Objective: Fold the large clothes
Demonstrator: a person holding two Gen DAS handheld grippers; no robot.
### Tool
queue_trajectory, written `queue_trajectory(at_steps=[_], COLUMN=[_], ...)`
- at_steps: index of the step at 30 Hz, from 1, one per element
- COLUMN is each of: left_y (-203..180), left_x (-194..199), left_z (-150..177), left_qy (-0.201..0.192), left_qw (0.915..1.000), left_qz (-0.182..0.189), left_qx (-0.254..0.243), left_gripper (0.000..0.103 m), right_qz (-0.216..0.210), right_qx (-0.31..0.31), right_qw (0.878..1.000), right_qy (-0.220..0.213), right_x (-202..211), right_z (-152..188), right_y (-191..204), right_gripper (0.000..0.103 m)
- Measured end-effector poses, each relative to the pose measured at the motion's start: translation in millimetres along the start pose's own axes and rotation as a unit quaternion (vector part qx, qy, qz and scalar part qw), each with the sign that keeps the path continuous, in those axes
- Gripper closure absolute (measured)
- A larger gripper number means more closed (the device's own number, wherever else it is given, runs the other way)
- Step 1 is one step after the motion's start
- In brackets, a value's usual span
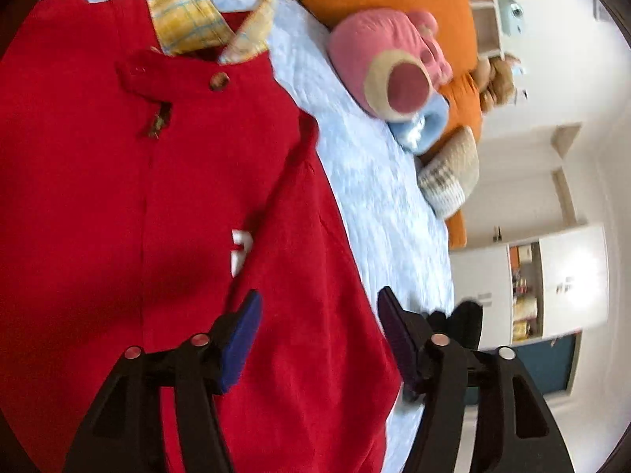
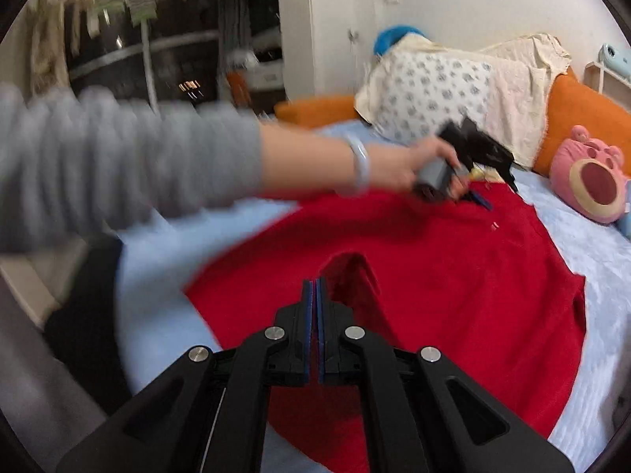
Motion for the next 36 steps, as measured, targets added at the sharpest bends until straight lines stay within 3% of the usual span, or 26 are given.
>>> queue_trajectory(at_steps=[1, 2, 4, 9, 12, 14, 17, 20, 24, 26, 31, 34, 36], left_y=[-4, -8, -13, -15, -18, -24, -34, -36, -19, -12, 4, 21, 23], left_x=[-5, -9, -18, -41, -50, -43, -26, -8, 9, 13, -2, -20, -18], left_z=[8, 16, 31, 53, 59, 72, 99, 139, 174, 185, 196, 198, 199], left_qy=[0.004, 0.012, 0.022, 0.039, 0.043, 0.036, 0.024, 0.016, 0.021, 0.021, 0.044, 0.054, 0.043], left_qw=[1.0000, 0.9997, 0.9988, 0.9983, 0.9983, 0.9977, 0.9955, 0.9888, 0.9897, 0.9873, 0.9841, 0.9806, 0.9815], left_qz=[-0.001, -0.002, -0.008, 0.010, 0.021, 0.039, 0.027, 0.002, 0.002, -0.012, -0.039, -0.073, -0.065], left_qx=[-0.006, -0.022, -0.044, -0.043, -0.033, -0.041, -0.088, -0.149, -0.142, -0.157, -0.168, -0.174, -0.175], left_gripper=[0.034, 0.033, 0.033, 0.033, 0.033, 0.033, 0.033, 0.033, 0.033, 0.034, 0.037, 0.045, 0.045], right_qz=[0.010, 0.014, 0.028, 0.050, 0.098, 0.129, 0.161, 0.185, 0.182, 0.214, 0.231, 0.246, 0.254], right_qx=[-0.003, -0.004, 0.010, 0.033, 0.017, -0.020, -0.097, -0.143, -0.201, -0.223, -0.268, -0.267, -0.268], right_qw=[1.000, 0.999, 0.999, 0.998, 0.995, 0.991, 0.982, 0.972, 0.961, 0.948, 0.933, 0.930, 0.927], right_qy=[0.025, 0.039, 0.036, 0.021, -0.006, -0.010, -0.009, 0.008, 0.051, 0.076, 0.071, 0.066, 0.061], right_x=[-5, -7, 7, 46, 68, 73, 62, 38, -6, -13, -8, -8, -10], right_z=[8, 14, 17, 8, -3, -5, -6, 3, 21, 36, 58, 61, 63], right_y=[0, -5, -1, -6, -48, -94, -177, -252, -322, -353, -381, -387, -388], right_gripper=[0.092, 0.062, 0.015, 0.014, 0.022, 0.058, 0.080, 0.086, 0.097, 0.102, 0.103, 0.103, 0.103])
Point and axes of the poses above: each gripper's, at about its wrist camera, not at the fingertips, and x roughly against the way its jaws point, y to its left, z to its underside, the point moved 9 cm from there along -x, roughly the way its jaws point, and after that the axes turned 12 degrees about -z, right-handed, at the moved point
